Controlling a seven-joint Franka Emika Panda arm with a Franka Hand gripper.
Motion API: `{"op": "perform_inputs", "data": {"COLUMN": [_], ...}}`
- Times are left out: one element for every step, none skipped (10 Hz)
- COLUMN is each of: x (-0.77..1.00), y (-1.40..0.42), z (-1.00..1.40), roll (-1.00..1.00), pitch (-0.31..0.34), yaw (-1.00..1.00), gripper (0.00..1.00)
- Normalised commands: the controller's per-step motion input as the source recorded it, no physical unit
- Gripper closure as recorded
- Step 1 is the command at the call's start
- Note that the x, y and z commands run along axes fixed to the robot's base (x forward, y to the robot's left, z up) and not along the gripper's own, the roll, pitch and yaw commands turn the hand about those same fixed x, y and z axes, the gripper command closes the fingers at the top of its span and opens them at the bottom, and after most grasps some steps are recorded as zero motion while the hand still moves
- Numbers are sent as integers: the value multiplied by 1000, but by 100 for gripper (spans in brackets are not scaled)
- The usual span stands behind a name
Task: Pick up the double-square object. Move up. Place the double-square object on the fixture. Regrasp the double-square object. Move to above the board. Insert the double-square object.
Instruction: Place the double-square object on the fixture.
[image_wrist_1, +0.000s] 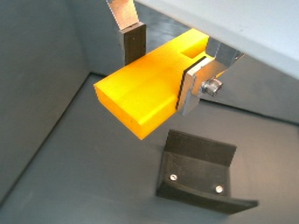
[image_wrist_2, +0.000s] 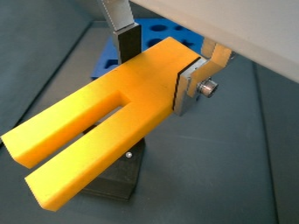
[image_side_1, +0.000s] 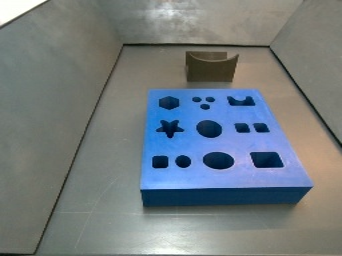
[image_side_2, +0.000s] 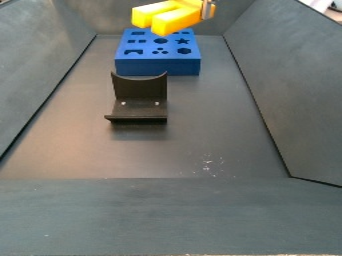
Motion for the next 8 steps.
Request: {"op": "perform_inputs", "data": {"x": [1000,1000,1000,1000,1000,1000,1000,1000], "y": [-139,-119,43,78,90,67,64,60], "z": [45,39,-327,-343,-297,-203,-168,-119], "roll": [-28,-33,-1000,-1000,-1000,-1000,-1000,-1000], "pitch": [139,161,79,69,64,68,81,108], "yaw": [1000,1000,602,481,444,395,370,330], "gripper": [100,100,100,100,100,100,100,100]}}
